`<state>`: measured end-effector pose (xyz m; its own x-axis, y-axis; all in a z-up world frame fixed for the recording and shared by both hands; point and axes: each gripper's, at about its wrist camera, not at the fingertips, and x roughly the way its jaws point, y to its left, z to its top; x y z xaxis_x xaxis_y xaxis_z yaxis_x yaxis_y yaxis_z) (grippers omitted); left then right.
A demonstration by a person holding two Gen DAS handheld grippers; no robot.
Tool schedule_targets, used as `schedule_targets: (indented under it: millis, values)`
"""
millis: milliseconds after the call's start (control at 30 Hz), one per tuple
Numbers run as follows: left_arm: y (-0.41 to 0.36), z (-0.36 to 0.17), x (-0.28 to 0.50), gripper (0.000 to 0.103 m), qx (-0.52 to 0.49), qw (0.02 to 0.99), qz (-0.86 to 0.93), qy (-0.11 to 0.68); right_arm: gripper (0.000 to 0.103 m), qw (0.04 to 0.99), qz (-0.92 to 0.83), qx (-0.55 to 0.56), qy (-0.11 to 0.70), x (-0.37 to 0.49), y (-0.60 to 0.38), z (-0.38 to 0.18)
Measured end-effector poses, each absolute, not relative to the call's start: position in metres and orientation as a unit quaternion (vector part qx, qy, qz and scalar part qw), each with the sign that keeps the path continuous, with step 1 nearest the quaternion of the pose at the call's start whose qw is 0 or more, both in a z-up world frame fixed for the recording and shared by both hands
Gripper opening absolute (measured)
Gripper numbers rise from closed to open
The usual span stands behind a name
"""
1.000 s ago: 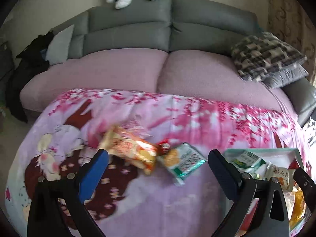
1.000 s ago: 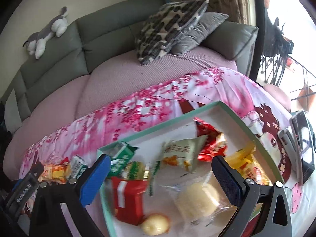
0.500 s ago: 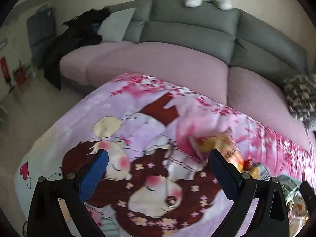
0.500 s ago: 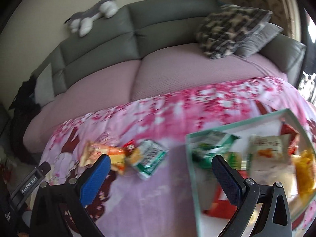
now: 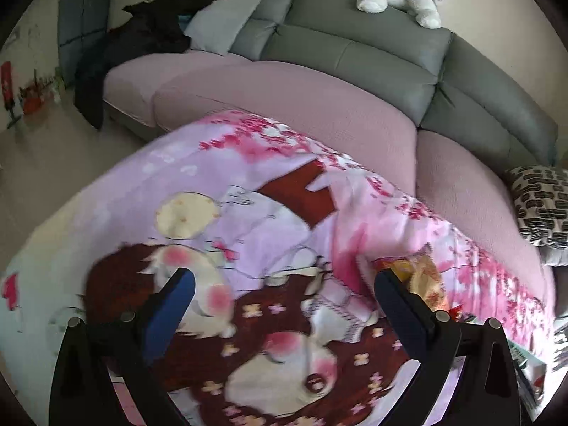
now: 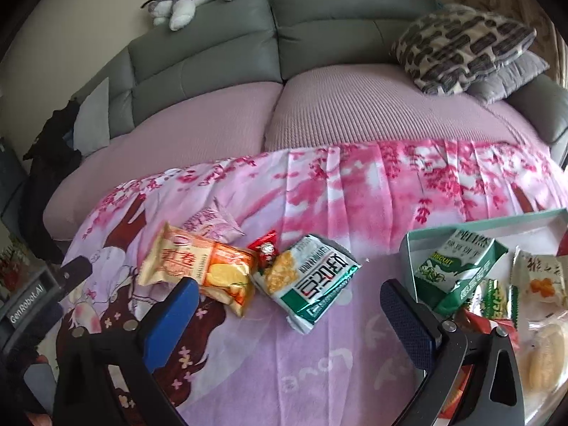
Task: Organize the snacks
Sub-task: 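Grasp the yellow chip bag with the left tool while the right moves over the green corn bag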
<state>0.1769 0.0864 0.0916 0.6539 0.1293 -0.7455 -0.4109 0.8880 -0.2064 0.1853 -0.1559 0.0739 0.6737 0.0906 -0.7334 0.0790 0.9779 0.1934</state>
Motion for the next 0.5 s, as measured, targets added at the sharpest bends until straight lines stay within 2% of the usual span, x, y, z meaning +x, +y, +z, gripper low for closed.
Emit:
schedule_targets:
  millis: [233, 433, 467, 500]
  values:
    - [0.062, 0.076, 0.204, 0.101, -0.239, 0.882, 0.069, 0.401, 0.099, 0.902, -0.001, 0.123, 0.414, 0.197, -0.167, 0.063]
    - [0.039, 0.065, 0.218, 0.1, -0.249, 0.871, 0.027, 0.421, 0.098, 0.895, -0.007, 0.133, 0.425, 0.202, -0.173, 0.055]
    - [0.035, 0.062, 0.221, 0.098, -0.253, 0.868, 0.019, 0.426, 0.098, 0.895, -0.007, 0.134, 0.426, 0.202, -0.174, 0.054]
    - [0.033, 0.06, 0.222, 0.089, -0.255, 0.867, 0.015, 0.429, 0.098, 0.894, -0.007, 0.135, 0.427, 0.202, -0.175, 0.054]
